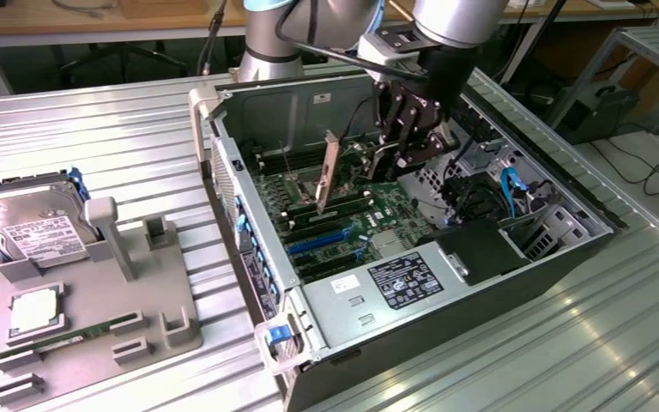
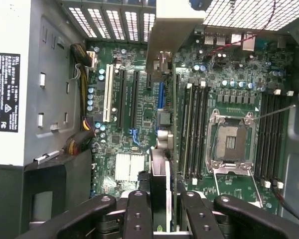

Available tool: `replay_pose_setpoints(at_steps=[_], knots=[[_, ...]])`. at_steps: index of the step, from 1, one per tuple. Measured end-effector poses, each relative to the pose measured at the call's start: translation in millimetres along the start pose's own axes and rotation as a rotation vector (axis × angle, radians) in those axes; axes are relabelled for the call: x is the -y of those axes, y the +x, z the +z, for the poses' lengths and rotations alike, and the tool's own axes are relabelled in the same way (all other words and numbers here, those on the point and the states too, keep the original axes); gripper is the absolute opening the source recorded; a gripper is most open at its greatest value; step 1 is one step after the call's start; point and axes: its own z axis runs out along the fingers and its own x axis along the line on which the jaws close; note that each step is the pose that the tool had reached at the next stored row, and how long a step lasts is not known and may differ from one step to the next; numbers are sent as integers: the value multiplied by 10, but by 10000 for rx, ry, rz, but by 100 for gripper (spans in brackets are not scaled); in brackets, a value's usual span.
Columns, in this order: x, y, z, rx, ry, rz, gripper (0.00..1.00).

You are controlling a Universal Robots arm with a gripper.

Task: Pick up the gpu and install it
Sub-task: 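Insert the gpu into the slot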

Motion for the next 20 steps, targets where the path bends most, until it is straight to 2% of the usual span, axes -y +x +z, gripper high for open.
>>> replay_pose_setpoints(at_steps=[2,10,12,17,20], knots=[[-2,1,8,-24,-3,0,28],[-12,8,147,-20,-2,15,28],[-17,5,190,-13,0,209,28],[-133,-7,250,24,3,232,28],[-156,-21,309,26,3,324,28]])
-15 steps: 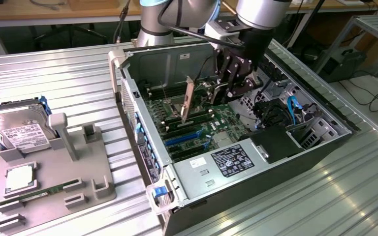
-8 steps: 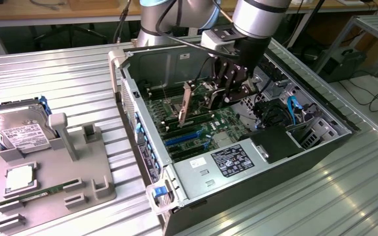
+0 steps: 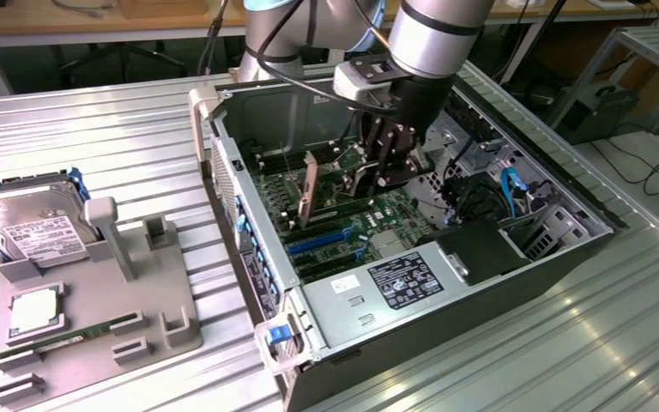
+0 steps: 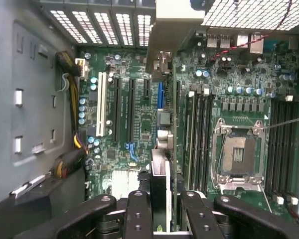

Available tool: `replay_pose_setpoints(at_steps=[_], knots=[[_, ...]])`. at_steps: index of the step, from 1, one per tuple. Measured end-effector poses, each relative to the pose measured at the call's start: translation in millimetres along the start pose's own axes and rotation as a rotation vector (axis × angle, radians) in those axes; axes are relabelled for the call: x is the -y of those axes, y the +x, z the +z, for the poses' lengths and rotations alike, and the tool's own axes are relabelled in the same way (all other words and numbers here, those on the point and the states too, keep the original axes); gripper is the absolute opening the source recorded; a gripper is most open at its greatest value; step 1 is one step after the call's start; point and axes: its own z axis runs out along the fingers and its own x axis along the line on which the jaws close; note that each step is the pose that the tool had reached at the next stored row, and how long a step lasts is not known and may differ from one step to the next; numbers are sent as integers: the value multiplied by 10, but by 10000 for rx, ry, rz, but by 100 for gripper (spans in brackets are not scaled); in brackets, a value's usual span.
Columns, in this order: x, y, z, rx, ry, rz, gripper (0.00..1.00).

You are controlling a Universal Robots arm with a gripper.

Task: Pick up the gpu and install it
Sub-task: 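Insert the gpu into the slot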

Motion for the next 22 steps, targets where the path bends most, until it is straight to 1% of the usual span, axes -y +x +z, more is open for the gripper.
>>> replay_pose_setpoints(at_steps=[2,4,6,10,14,16,17,19,20,22], knots=[[3,-5,62,15,5,343,28],[3,-17,106,20,5,473,28],[-12,-18,139,21,6,475,28],[-89,-24,177,28,7,479,28],[-108,-26,220,29,6,482,28],[-134,-27,252,29,6,482,28],[-148,-27,271,29,21,481,28],[-159,-28,289,28,85,482,28],[-166,-29,295,28,101,485,28],[-185,-32,310,29,106,518,28]])
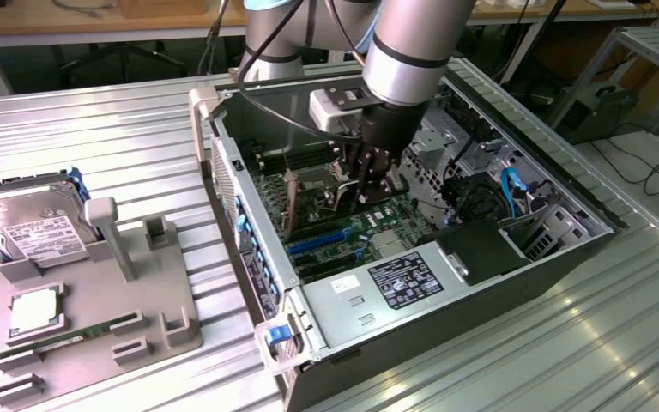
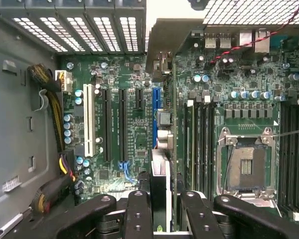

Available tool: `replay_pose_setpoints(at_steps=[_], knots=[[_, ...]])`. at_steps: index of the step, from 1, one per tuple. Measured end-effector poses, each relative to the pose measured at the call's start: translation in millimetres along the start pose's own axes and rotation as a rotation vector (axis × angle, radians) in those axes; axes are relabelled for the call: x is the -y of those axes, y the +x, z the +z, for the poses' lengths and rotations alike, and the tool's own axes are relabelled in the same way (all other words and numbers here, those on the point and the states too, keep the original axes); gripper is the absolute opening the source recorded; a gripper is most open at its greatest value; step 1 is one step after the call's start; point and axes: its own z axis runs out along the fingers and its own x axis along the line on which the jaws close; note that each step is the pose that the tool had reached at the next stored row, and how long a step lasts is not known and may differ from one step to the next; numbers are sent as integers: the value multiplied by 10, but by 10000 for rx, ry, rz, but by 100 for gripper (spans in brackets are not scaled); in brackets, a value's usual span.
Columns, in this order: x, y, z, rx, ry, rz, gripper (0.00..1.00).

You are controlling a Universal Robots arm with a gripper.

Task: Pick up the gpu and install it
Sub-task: 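Insert the gpu into the slot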

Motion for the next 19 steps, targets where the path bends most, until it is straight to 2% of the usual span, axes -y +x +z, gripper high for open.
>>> replay_pose_setpoints(at_steps=[7,11,13,14,17,19], knots=[[-116,2,78,1,1,77,28],[-121,3,163,3,2,82,28],[-130,9,184,42,1,71,28],[-132,10,192,58,11,62,28],[-144,11,214,63,127,46,28],[-162,11,240,63,172,44,28]])
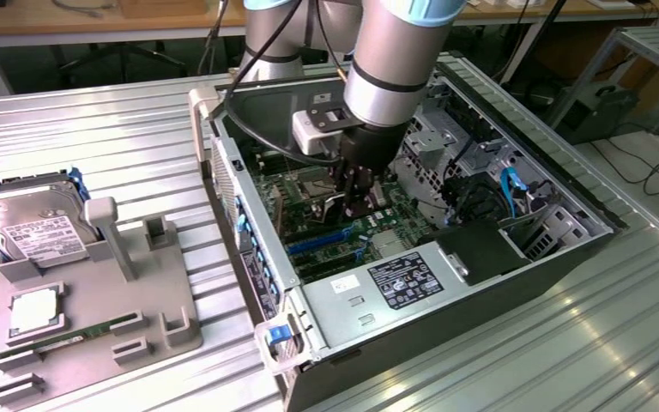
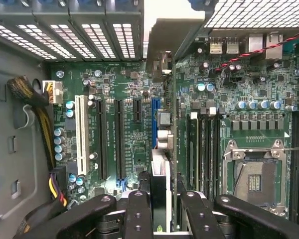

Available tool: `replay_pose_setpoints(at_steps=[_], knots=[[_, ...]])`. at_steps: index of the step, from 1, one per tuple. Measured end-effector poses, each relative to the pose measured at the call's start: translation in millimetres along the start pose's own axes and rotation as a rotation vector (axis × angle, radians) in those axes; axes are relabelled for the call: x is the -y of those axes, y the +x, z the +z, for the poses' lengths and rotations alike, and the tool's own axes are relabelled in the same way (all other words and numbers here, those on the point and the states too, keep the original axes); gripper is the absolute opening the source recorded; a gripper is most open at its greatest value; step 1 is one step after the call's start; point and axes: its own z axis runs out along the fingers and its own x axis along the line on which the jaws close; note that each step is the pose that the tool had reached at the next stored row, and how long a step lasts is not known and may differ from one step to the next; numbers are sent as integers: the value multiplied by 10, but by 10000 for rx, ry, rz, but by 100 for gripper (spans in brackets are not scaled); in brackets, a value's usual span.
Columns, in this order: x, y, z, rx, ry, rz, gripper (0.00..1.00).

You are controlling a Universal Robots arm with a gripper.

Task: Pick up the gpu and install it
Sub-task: 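Insert the gpu into the slot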

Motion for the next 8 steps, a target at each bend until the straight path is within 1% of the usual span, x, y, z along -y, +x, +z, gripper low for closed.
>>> replay_pose_setpoints(at_steps=[3,5,8], knots=[[-8,9,40,3,3,-2,28],[-10,40,49,18,3,-1,28],[-23,54,53,20,2,-1,28]])
